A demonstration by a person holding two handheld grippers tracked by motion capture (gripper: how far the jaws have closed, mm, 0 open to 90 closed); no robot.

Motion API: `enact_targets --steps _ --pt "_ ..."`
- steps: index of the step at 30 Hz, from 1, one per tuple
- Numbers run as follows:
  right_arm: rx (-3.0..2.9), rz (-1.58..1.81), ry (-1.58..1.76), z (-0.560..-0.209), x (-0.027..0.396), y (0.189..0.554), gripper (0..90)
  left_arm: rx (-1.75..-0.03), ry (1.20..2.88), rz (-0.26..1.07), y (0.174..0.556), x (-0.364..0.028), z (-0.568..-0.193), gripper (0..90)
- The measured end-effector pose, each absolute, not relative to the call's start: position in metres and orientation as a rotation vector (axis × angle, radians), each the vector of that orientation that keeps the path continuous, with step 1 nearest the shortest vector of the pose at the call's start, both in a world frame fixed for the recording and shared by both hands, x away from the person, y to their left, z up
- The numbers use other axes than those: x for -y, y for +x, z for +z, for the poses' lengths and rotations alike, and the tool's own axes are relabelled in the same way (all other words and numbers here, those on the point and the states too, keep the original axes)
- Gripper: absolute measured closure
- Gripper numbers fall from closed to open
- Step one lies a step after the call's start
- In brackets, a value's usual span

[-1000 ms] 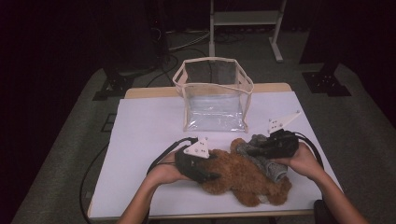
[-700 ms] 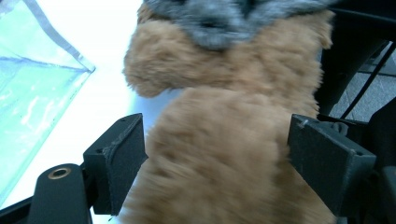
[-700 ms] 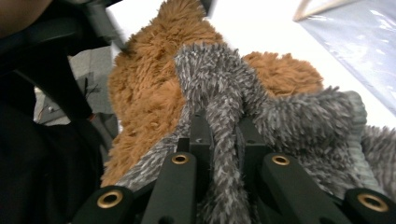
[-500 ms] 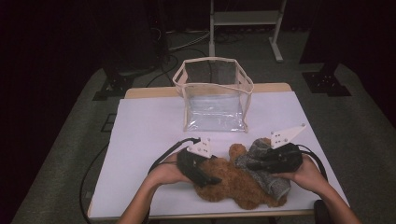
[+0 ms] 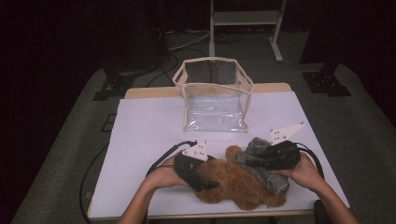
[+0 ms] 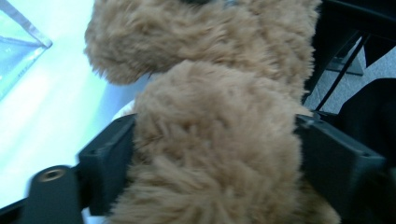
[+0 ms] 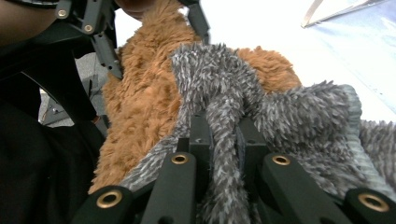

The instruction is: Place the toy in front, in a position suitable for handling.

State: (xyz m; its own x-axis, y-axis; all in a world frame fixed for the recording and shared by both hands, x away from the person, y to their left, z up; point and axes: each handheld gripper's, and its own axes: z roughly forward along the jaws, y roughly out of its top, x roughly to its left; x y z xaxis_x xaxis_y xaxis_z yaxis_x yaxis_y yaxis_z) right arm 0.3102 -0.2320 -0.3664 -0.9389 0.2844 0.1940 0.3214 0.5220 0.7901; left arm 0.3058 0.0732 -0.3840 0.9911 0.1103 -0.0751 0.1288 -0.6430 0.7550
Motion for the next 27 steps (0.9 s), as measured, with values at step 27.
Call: enact_targets --steps 27 --pt "2.696 -1.442 -0.521 -0.369 0.236 0.301 79.6 -0.139 2.334 -0.003 0.299 -0.073 -0.374 19.9"
